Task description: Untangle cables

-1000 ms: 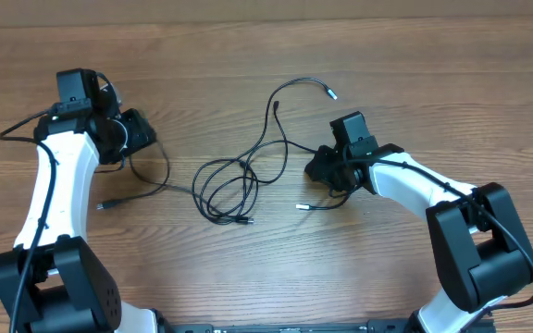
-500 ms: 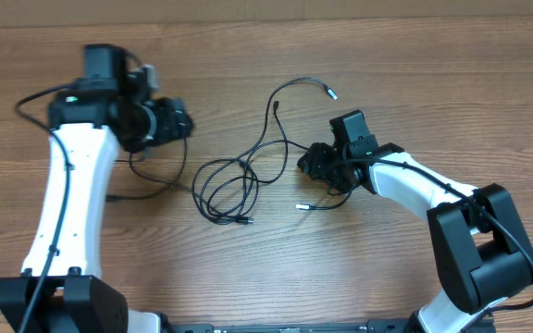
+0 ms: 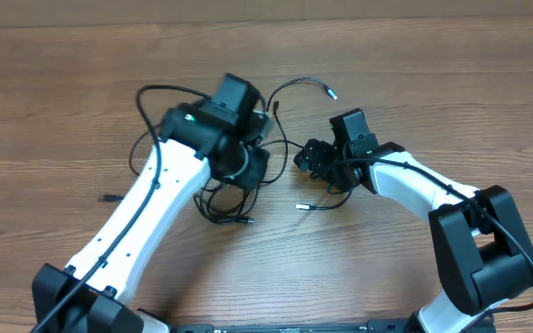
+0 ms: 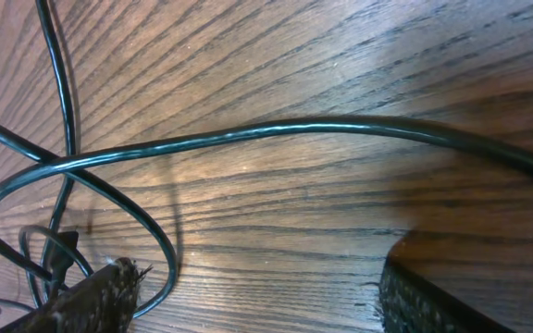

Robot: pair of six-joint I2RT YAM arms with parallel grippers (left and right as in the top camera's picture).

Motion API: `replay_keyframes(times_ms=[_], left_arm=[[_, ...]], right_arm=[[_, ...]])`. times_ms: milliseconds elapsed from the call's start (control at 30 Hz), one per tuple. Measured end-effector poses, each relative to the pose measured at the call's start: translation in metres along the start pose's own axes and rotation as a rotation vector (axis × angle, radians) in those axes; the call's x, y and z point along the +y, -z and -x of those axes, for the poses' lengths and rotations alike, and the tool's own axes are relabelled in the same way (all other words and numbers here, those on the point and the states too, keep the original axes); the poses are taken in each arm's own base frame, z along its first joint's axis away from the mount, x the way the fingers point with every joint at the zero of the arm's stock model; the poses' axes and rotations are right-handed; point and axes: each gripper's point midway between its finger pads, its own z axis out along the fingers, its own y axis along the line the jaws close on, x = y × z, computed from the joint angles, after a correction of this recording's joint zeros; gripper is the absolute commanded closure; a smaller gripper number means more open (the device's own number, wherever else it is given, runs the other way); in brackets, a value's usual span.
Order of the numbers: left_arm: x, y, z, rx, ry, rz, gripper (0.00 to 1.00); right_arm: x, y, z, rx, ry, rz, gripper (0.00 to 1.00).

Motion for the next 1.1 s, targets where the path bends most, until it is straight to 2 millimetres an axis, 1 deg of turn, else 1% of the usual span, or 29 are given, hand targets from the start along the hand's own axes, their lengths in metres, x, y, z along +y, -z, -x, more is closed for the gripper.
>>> replay_keyframes(times_ms=[67,167,300,467,500,600,667,700,767,867,967,1033,1067,1100], left_arm=[[-0.006,-0.014,-0.003,0.006,-0.026,-0.002,0.76],[-0.006,-0.038,-0.011,0.034,-0.030,0.004,0.64],[0.004,-0.066,-0.023,0.069,-0.005,0.024,0.61],[0.013,-0.086,-0.026,0.056,0.023,0.053,0.58],[0.014,-0.089,-0.027,0.053,0.027,0.055,0.60],[0.018,-0.095,-0.024,0.028,0.036,0.065,0.61],[0.020,-0.098,-0.021,0.008,0.037,0.077,0.68],[0.022,-0.099,-0.020,-0.001,0.038,0.085,0.69],[0.025,-0.102,-0.019,-0.013,0.035,0.100,0.69],[0.029,-0.106,-0.020,-0.023,0.034,0.114,0.69],[0.031,-0.110,-0.023,-0.021,0.035,0.121,0.70],[0.032,-0.111,-0.025,-0.017,0.036,0.124,0.77],[0.032,-0.111,-0.025,-0.017,0.040,0.124,0.95],[0.033,-0.111,-0.025,-0.017,0.042,0.126,0.96]], right_arm=[[0.000,0.000,0.000,0.000,0.000,-0.001,0.18],[-0.001,0.000,0.001,-0.005,0.000,-0.008,0.18],[-0.002,0.001,0.001,-0.009,0.002,-0.013,0.17],[-0.003,0.001,0.003,-0.015,0.003,-0.017,0.18],[-0.003,0.001,0.003,-0.016,0.003,-0.018,0.17],[-0.004,0.001,0.003,-0.016,0.002,-0.025,0.12],[-0.004,0.002,0.003,-0.016,0.005,-0.026,0.10],[-0.004,0.002,0.002,-0.016,0.006,-0.026,0.10],[-0.003,0.003,0.001,-0.005,0.005,-0.022,0.10],[-0.001,0.005,-0.003,0.038,-0.014,0.014,0.03],[0.002,0.009,-0.004,0.091,-0.046,0.083,0.01],[0.005,0.011,-0.004,0.133,-0.073,0.140,0.00],[0.008,0.013,-0.003,0.153,-0.084,0.178,0.00],[0.011,0.016,-0.002,0.166,-0.090,0.213,0.00]])
